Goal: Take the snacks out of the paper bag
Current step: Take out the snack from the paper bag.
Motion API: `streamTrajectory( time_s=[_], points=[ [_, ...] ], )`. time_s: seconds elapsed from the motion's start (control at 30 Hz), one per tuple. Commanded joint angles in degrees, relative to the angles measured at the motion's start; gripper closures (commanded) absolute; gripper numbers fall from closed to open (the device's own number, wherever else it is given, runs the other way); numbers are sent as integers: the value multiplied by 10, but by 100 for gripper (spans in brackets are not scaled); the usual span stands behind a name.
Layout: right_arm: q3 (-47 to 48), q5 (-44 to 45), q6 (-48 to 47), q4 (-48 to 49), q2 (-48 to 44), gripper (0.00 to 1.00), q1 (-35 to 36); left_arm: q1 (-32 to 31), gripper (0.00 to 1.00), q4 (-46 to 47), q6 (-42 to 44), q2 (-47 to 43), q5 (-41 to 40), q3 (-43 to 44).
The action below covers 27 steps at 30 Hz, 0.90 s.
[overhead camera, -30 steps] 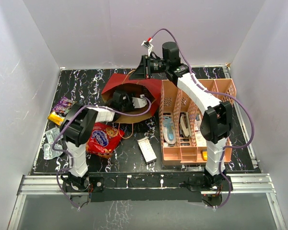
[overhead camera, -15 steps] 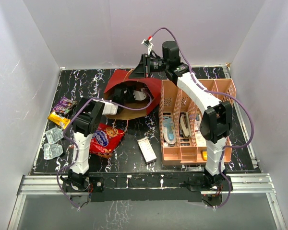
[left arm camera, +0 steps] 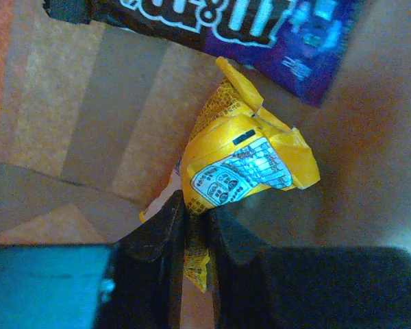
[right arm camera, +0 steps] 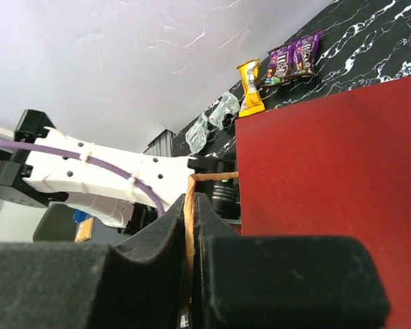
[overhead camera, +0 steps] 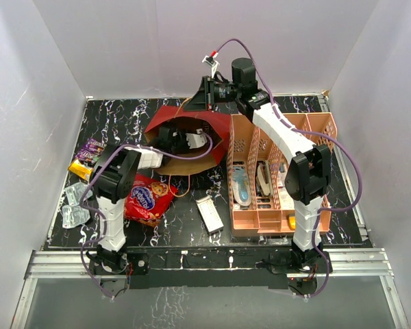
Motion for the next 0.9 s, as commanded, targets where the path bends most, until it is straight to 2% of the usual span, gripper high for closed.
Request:
streamTrajectory(
  time_s=[0.0, 0.33, 0.53, 0.7, 0.87],
  points=[
    [9, 15, -12, 26, -24, 92, 1, -15, 90, -50, -41, -101, 29, -41],
    [-20, 89, -19, 35, -43, 92, -10, -62, 90, -157, -171, -326, -5, -166],
    [-66, 88, 57, 126, -46, 92, -36, -87, 90, -272, -267, -498, -25, -219],
    [-72, 76, 64, 137, -44, 92, -40, -95, 90, -411, -343, -659, 9, -217],
    [-87, 76, 57, 138, -52, 92, -41, -98, 89, -480, -397, -760, 22, -171]
  ],
)
